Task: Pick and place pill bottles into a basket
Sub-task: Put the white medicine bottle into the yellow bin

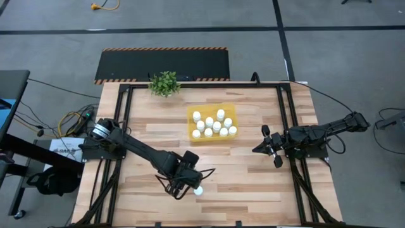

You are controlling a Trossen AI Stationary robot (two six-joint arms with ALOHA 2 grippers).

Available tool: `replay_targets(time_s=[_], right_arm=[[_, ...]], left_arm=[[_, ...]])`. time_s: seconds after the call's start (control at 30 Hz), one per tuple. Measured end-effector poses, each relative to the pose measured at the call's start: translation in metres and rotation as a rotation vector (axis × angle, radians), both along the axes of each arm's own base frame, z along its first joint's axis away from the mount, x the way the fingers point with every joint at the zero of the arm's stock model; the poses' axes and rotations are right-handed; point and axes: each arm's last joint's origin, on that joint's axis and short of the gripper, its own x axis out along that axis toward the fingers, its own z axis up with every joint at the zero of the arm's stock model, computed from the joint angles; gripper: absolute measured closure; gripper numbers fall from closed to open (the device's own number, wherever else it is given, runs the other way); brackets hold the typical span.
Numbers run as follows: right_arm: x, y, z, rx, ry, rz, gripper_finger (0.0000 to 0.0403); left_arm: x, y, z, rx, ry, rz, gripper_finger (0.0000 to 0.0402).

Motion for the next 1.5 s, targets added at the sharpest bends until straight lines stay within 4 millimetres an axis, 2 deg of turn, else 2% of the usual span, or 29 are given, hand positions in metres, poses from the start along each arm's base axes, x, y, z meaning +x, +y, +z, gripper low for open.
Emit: replay_targets(time_s=[0.1,0.37,0.73,0.97,1.5], right_arm=[[0.0,0.0,0.0,0.0,0.0,0.0,0.0401],[0.0,0.0,0.0,0.0,0.0,0.0,0.0401],[0.0,0.0,0.0,0.0,0.0,-0.001,0.0401],[0.0,0.0,0.0,0.0,0.0,0.0,0.0401],[0.0,0.0,0.0,0.0,0.0,0.0,0.0401]], left_arm=[[0.001,-0.002,0.0,-0.016,-0.009,-0.03,0.0193],[0.003,-0.012,-0.016,-0.021,0.032,-0.096,0.0193],[0.006,-0.013,-0.017,0.0,0.008,-0.133,0.0193],[0.012,-0.016,-0.029,0.005,0.007,-0.147,0.0193],[0.016,-0.016,-0.027,0.001,-0.036,-0.159,0.0193]])
